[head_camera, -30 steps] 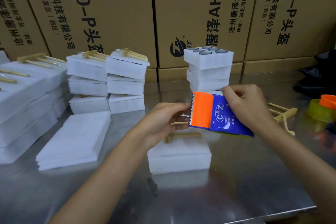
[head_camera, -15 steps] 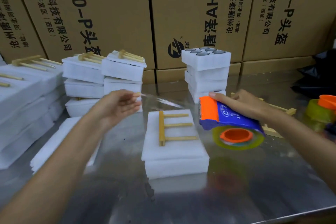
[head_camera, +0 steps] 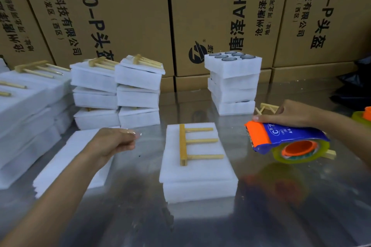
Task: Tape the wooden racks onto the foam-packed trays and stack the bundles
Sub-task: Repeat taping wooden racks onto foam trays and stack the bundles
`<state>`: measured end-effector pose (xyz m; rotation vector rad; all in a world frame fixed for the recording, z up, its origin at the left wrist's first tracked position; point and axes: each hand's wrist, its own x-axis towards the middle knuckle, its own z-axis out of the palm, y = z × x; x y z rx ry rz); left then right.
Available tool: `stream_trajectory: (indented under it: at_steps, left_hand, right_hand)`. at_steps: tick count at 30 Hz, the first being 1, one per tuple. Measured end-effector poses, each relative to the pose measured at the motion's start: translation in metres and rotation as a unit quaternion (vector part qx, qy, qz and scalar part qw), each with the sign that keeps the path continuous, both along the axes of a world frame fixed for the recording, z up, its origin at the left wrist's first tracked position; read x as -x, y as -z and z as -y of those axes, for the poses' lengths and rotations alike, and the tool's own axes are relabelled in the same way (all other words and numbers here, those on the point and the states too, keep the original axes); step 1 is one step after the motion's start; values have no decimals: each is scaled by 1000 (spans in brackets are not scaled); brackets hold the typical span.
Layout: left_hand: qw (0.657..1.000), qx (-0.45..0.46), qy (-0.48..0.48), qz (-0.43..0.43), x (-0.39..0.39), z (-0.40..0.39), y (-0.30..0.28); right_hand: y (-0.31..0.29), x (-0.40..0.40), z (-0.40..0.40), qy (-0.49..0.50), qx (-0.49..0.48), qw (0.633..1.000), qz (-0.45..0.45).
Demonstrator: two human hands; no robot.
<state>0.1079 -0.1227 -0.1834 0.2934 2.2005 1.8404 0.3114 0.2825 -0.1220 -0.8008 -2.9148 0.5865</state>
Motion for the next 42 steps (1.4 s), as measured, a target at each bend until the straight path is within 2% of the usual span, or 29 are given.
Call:
stream_trajectory:
  at_steps: [3, 6, 10, 12, 13, 15, 16, 19, 21, 23, 24, 26, 28, 31, 32, 38, 42]
  left_hand:
    - [993, 113, -3, -37, -10, -13, 11]
    - [971, 228, 28, -66, -27, -35, 33]
    - [940, 271, 84, -189, -46, -54, 57]
    - [904, 329, 84, -261, -48, -56, 64]
    - [880, 383, 77, -269, -48, -55, 66]
    - [839, 479, 75, -248, -47, -50, 70]
    - [831, 498, 82, -234, -46, -49, 70]
    - [855, 470, 65, -211, -40, -50, 58]
    - [886, 386, 22, -255, -39, -58, 39]
    - [908, 264, -21, -325, -43, -75, 15]
    - [908, 215, -22, -358, -49, -88, 3]
    - [905, 169, 45, -389, -61, -123, -16]
    - [895, 195, 160, -368, -73, -165, -23]
    - [834, 313, 285, -353, -80, -216, -10]
    - [825, 332, 306, -340, -79, -224, -3]
    - [811, 349, 335, -329, -68, -229, 19]
    - [828, 308, 360, -301, -67, -224, 14]
  right_hand:
    - [11, 2, -3, -3, -22, 1000, 6]
    - [19, 5, -5, -2, -42, 999, 5]
    - [24, 10, -9, -15, -66, 998, -13]
    - [27, 12, -12, -19, -72, 997, -24]
    - [28, 13, -14, -21, -74, 997, -27]
    - [30, 14, -17, -26, -79, 996, -28]
    - [31, 15, -18, -28, -81, 996, -29]
    - [32, 16, -21, -37, -76, 996, -26]
    - [33, 16, -23, -38, -72, 996, -30]
    - [33, 16, -25, -37, -72, 996, -38]
    - [34, 16, -25, -38, -74, 996, -39]
    - [34, 15, -26, -43, -82, 995, -31]
    - [33, 15, -25, -47, -84, 995, -18]
    - [31, 11, -24, -51, -78, 996, -12]
    - [30, 10, -24, -56, -73, 996, -11]
    - [24, 6, -26, -61, -22, 998, 6]
    - [22, 5, -30, -69, -16, 997, 18]
